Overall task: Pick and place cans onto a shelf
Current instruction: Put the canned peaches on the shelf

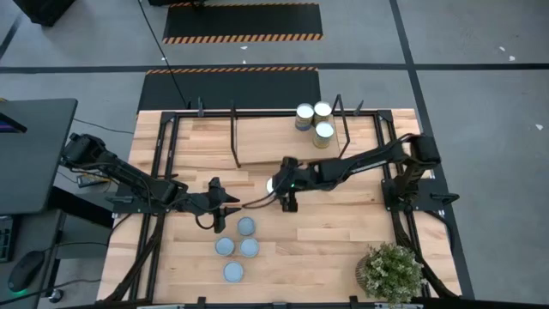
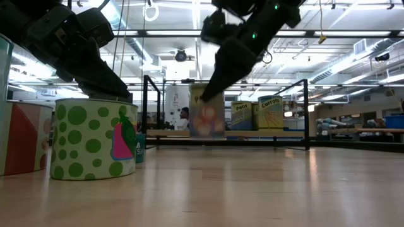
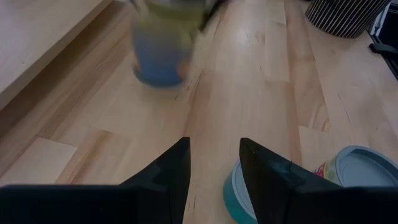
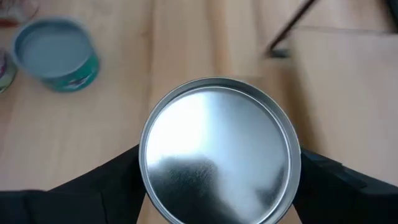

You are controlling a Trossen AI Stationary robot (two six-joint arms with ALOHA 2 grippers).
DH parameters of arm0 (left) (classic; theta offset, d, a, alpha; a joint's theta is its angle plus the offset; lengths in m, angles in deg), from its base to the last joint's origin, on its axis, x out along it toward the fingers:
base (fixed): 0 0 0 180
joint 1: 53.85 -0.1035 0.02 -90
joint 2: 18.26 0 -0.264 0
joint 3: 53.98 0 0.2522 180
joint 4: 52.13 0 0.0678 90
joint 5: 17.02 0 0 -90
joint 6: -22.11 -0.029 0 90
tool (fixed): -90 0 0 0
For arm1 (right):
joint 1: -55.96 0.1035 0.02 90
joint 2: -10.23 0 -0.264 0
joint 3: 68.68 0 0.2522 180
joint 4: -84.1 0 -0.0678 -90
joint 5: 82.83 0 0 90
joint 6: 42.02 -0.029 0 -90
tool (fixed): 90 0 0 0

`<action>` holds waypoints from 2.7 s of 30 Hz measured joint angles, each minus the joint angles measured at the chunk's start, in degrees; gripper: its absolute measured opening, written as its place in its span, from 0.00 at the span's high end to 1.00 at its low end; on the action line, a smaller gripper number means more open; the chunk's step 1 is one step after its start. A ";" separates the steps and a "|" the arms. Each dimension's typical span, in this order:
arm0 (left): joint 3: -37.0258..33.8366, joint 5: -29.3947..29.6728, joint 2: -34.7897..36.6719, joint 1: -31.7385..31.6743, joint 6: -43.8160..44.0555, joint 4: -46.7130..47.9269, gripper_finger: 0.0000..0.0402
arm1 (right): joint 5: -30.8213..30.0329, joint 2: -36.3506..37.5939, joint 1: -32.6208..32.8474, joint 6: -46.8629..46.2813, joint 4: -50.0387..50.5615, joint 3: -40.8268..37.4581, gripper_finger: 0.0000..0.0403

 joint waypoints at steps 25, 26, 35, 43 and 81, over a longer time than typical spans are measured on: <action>0.00 -0.85 0.00 -0.15 -0.61 -2.05 0.64 | 3.73 7.98 -22.56 9.22 9.09 0.00 0.17; 0.00 -0.85 0.00 -0.15 -0.63 -2.05 0.64 | 3.75 7.87 -23.47 9.24 8.77 0.00 0.17; 0.00 -0.83 0.00 -0.15 -0.63 -2.01 0.64 | 4.25 7.89 -26.94 8.12 12.02 0.00 0.17; 0.00 -0.83 0.00 -0.17 -1.33 -2.07 0.64 | 2.61 7.89 -26.94 8.04 12.91 0.00 0.13; 0.00 1.33 0.00 -0.22 -1.55 -3.43 0.64 | -10.38 9.91 -22.44 4.56 2.32 0.44 0.03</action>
